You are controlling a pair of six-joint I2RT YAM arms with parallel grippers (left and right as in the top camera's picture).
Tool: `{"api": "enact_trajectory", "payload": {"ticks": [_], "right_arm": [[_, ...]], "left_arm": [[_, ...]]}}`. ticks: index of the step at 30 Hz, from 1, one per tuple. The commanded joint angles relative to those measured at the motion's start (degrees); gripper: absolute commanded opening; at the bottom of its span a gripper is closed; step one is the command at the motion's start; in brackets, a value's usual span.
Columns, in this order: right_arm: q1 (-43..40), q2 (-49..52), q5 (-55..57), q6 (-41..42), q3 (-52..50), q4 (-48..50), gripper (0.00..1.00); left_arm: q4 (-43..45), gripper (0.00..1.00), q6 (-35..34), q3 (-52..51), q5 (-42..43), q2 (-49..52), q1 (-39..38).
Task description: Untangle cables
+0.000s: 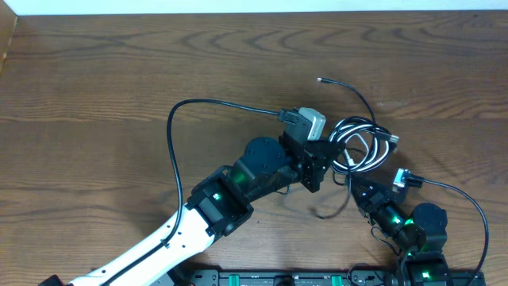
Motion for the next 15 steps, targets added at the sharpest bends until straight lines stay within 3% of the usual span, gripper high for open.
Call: {"api": "enact_trajectory", "payload": {"ticks": [1, 4, 8, 15], "right_arm": [[0.2, 0.17, 0.87, -0.7, -0.04, -0.28, 0.12], [0.2, 0.17, 0.85, -0.7, -0.04, -0.28, 0.14], [0.2, 0.17, -0.79, -0.7, -0.04, -0.24, 0.36], [0.2, 0.15, -4.68, -1.01, -0.04, 1.9, 0.47]], "left_arm": [[0.87, 0.08, 0.76, 0.5, -0.87, -0.39, 1.29], [0.94, 0.08, 0.37, 0.5, -6.78, -0.48, 2.6], [0.79, 0.08, -1.6, 0.5, -13.64, -0.48, 4.09], [-4.59, 0.08, -1.18, 0.5, -19.67, -0.44, 4.15]]}}
